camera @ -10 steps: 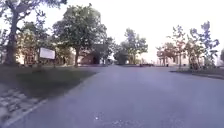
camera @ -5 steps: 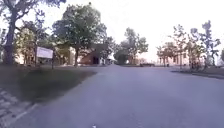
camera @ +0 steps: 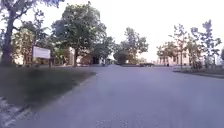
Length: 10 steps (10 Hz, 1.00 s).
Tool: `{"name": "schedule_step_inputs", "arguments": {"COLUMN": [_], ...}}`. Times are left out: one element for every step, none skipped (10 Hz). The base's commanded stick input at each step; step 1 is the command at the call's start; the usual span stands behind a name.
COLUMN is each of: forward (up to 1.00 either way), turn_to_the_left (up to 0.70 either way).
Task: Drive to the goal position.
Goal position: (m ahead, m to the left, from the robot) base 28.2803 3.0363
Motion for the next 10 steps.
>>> {"name": "schedule_step_inputs", "arguments": {"forward": [0.50, 0.50, 0.50, 0.50, 0.50, 0.50, 0.50, 0.50, 0.50, 0.50], "turn_to_the_left": [0.00, 0.00, 0.00, 0.00, 0.00, 0.01, 0.34, 0.50, 0.50, 0.50]}}
